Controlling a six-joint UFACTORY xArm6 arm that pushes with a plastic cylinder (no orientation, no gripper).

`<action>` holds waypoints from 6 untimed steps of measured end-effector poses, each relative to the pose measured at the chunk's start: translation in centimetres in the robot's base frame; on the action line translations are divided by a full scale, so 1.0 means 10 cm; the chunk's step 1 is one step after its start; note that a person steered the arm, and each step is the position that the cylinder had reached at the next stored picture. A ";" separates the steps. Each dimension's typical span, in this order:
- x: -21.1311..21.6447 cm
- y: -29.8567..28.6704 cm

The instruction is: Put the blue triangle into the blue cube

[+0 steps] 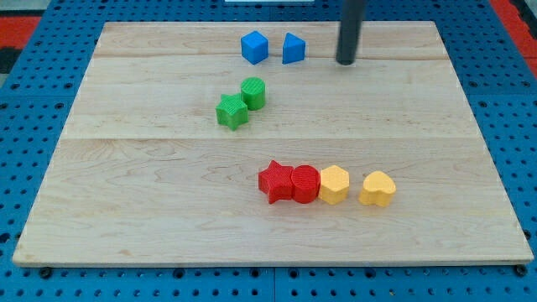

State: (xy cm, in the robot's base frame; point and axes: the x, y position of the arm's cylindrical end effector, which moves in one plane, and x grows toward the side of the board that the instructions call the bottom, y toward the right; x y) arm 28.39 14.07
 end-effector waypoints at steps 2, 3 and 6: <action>-0.39 -0.30; -0.40 -0.64; -0.40 -1.26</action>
